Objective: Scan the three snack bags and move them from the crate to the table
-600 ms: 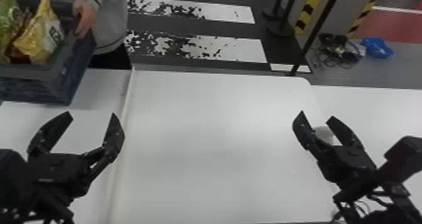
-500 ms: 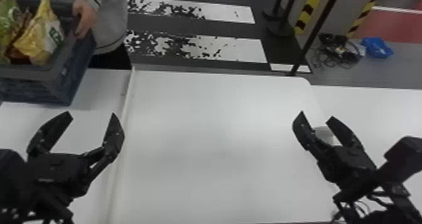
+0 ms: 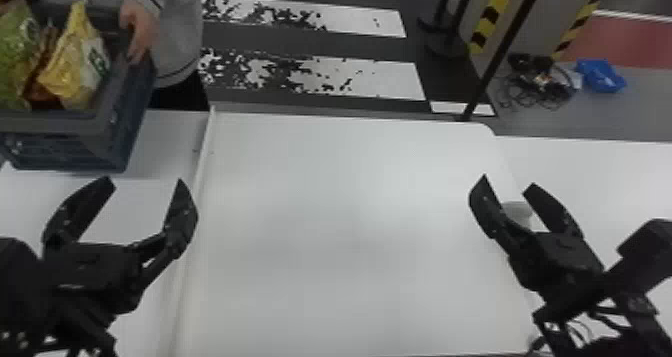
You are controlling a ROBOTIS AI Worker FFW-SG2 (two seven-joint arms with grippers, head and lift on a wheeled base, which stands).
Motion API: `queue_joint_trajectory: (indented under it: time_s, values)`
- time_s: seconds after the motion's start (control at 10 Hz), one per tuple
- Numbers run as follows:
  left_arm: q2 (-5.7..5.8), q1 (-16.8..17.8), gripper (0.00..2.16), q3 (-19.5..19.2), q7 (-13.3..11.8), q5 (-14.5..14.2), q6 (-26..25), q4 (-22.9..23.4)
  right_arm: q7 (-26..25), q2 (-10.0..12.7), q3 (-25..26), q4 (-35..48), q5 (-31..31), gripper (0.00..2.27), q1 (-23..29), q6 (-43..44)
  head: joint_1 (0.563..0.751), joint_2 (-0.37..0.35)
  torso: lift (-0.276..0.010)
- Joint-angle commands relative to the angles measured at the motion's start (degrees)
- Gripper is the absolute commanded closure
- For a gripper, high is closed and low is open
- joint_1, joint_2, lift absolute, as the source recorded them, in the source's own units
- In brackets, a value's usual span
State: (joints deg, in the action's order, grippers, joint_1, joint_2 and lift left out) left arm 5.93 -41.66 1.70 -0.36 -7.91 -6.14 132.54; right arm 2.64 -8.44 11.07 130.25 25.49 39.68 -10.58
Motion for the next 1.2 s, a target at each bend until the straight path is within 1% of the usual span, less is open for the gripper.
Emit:
queue_joint_trajectory:
  time_s: [0.0, 0.4, 0.6, 1.1]
  values:
    - [0.05, 0.0, 0.08, -0.03, -0.08, 0.0, 0.2, 0.0, 0.0, 0.0, -0.17, 0.0, 0.0, 0.15, 0.22, 0.25, 0.695, -0.132, -0.062]
    - [0.14, 0.0, 0.09, -0.11, -0.43, 0.0, 0.2, -0.27, 0.0, 0.0, -0.52, 0.18, 0.0, 0.15, 0.49, 0.43, 0.695, -0.128, -0.062]
    - [0.05, 0.0, 0.08, -0.55, -1.39, -0.26, 0.2, -0.27, 0.0, 0.0, -0.61, 0.18, 0.0, 0.15, 0.49, 0.43, 0.695, -0.127, -0.062]
    - [-0.04, 0.44, 0.08, -0.91, -1.57, -0.53, 0.2, -0.62, 0.0, 0.0, -1.05, 0.18, 0.0, 0.15, 1.1, 1.13, 0.695, -0.12, -0.062]
